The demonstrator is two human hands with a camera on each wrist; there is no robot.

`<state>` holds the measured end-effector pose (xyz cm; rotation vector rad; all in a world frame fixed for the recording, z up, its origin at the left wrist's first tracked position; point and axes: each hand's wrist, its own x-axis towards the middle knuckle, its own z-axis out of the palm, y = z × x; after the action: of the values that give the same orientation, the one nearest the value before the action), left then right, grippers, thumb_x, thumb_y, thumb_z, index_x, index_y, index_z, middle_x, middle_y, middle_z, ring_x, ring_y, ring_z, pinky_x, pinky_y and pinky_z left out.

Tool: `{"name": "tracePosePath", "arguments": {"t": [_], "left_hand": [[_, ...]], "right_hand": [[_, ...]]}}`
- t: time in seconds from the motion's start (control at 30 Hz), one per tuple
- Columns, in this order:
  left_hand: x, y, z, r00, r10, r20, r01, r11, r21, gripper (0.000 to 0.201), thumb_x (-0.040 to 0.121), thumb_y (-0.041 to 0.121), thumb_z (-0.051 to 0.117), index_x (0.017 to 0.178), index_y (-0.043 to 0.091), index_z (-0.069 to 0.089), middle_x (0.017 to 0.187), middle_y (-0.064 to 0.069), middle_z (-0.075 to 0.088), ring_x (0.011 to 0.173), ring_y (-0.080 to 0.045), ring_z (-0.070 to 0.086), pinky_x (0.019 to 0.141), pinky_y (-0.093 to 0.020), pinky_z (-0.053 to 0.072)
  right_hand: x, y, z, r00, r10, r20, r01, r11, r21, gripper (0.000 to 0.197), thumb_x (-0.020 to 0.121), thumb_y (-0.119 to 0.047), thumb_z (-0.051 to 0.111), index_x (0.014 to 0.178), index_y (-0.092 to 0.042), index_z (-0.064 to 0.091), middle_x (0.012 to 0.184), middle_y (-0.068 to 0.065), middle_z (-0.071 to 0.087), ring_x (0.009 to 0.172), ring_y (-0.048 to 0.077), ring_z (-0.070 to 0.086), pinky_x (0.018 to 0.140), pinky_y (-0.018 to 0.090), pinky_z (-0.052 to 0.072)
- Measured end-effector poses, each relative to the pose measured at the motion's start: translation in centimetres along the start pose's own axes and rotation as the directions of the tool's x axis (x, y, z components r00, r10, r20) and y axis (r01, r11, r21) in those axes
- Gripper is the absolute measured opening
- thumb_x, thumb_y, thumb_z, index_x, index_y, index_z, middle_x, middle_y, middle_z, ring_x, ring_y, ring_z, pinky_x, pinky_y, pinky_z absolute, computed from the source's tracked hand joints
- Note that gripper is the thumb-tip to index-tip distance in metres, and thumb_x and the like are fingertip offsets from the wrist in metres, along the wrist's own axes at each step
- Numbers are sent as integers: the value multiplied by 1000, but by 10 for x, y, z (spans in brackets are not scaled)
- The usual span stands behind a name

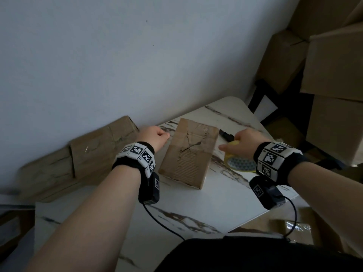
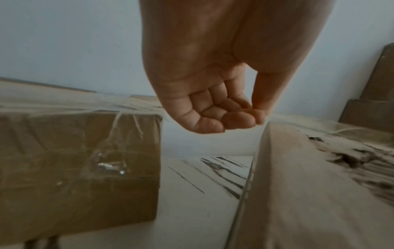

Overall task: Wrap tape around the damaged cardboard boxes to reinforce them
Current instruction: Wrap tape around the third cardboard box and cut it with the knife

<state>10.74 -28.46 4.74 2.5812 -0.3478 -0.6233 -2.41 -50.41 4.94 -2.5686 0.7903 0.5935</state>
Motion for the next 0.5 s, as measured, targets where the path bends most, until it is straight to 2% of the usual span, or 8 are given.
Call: {"name": "tracePosePath", "arguments": {"t": [0.1, 0.17, 0.23, 0.3, 0.4, 0.5], "left_hand": [[4, 0, 3, 1000, -10, -3, 10, 1000, -7, 28, 90, 26, 51, 66, 13, 58, 76, -14, 66, 71, -26, 59, 65, -28, 41], [4, 1, 4, 1000, -11, 5, 11, 1000, 1, 30, 89, 35, 56, 67, 14, 55, 69, -10, 57, 66, -21, 51, 59, -27, 35], [4, 2, 4, 1000, -10, 7, 9, 1000, 11, 34, 88, 43, 60, 68, 15, 57, 70, -7, 56, 66, -22, 50, 56, -26, 33], [2, 1, 3, 1000, -1, -1, 1, 1000, 13, 34, 87, 43, 62, 67, 16, 58, 69, -4, 58, 64, -18, 51, 55, -23, 33], [1, -1, 3, 1000, 3, -1, -3, 1000, 11, 29, 87, 42, 63, 68, 20, 57, 64, 8, 52, 61, -9, 47, 54, -18, 32], [3, -5, 4, 1000, -4, 17, 4, 1000, 9, 33, 85, 45, 64, 65, 25, 47, 69, 0, 51, 64, -16, 44, 53, -21, 29]], "right_hand": [[1, 1, 6, 1000, 9, -5, -9, 999, 32, 52, 75, -70, 57, 80, -18, 59, 74, 0, 57, 68, 14, 54, 54, 25, 39], [1, 2, 8, 1000, 13, -5, -12, 999, 49, 51, 75, -69, 58, 81, -18, 58, 74, -1, 56, 68, 14, 54, 56, 25, 41], [0, 3, 9, 1000, 11, -7, -10, 999, 53, 53, 75, -70, 57, 85, -18, 58, 76, -1, 56, 70, 14, 54, 58, 26, 44], [0, 3, 11, 1000, 5, -11, -4, 998, 57, 55, 74, -71, 57, 86, -17, 59, 76, -1, 56, 71, 15, 55, 59, 27, 45], [0, 2, 15, 1000, 2, -18, -1, 998, 67, 58, 73, -72, 57, 84, -16, 62, 75, 1, 58, 70, 15, 56, 63, 30, 48], [-1, 0, 17, 1000, -7, -25, 9, 998, 59, 58, 72, -73, 56, 83, -16, 62, 77, 2, 60, 71, 16, 57, 65, 30, 50]]}}
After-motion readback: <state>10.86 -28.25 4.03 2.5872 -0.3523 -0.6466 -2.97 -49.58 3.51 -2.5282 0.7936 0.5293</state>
